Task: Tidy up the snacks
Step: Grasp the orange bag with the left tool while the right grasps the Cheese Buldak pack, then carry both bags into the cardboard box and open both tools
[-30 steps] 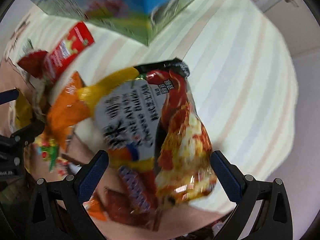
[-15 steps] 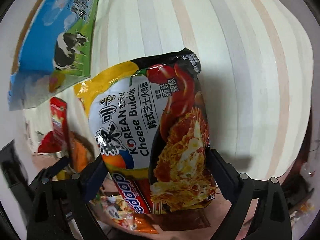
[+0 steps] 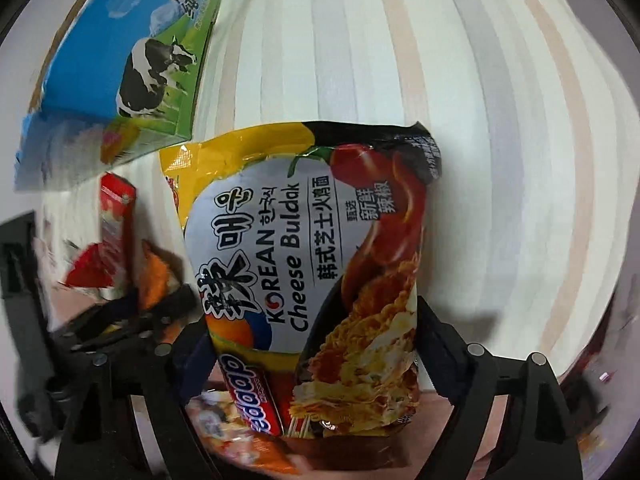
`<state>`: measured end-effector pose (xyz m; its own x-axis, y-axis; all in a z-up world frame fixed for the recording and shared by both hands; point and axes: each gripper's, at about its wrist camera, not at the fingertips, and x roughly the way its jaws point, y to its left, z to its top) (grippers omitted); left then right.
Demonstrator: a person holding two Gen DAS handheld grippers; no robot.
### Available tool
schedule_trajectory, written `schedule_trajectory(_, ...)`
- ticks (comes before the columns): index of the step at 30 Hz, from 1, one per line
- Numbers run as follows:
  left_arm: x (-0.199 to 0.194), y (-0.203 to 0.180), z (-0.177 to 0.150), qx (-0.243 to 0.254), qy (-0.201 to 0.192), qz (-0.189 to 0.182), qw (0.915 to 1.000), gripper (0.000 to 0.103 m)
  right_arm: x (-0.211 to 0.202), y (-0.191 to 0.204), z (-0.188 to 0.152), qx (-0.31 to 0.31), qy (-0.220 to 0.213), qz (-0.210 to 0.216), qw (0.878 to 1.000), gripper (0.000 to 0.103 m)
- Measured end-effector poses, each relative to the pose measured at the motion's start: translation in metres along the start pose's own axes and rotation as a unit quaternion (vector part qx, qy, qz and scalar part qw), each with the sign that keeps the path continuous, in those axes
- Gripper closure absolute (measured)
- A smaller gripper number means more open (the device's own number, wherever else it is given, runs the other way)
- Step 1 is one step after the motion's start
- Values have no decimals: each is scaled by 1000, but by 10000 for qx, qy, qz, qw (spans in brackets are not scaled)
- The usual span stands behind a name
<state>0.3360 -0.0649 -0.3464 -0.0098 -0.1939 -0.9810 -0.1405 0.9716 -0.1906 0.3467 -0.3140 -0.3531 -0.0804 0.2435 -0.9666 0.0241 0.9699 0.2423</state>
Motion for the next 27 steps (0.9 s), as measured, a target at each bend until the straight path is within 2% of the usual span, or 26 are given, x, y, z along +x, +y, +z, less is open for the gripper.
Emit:
schedule_trajectory(2,0,4,4,12,37,-32,10000,40,2,-4,0,95,108,205,9997,10)
schedule_trajectory(5,-3,-6,1,28,6,37,10000,40,4,-5,2,225,60,161,9996,9)
schedule_trajectory(11,-10,-26,-11,215,-218,265,9992,42,21,20,-10,376,-263,-372,9983,10)
schedule_trajectory(16,-9,-32,-16,419,-336,322,9980,49,23,28,-18,505,-539,-563,9957,14)
schedule_trajectory(17,-14,-33,-17,469,-356,358,9976,52,24,29,-19,536,-556,-570,9954,14)
schedule_trajectory(22,-35,-45,-23,633,-447,502,9957,58,18,22,-21,731,-718,-537,9933,15)
schedule_trajectory(27,-60,-40,-31,712,-626,348,9949,59,13,12,-22,837,-949,-415,9911,15)
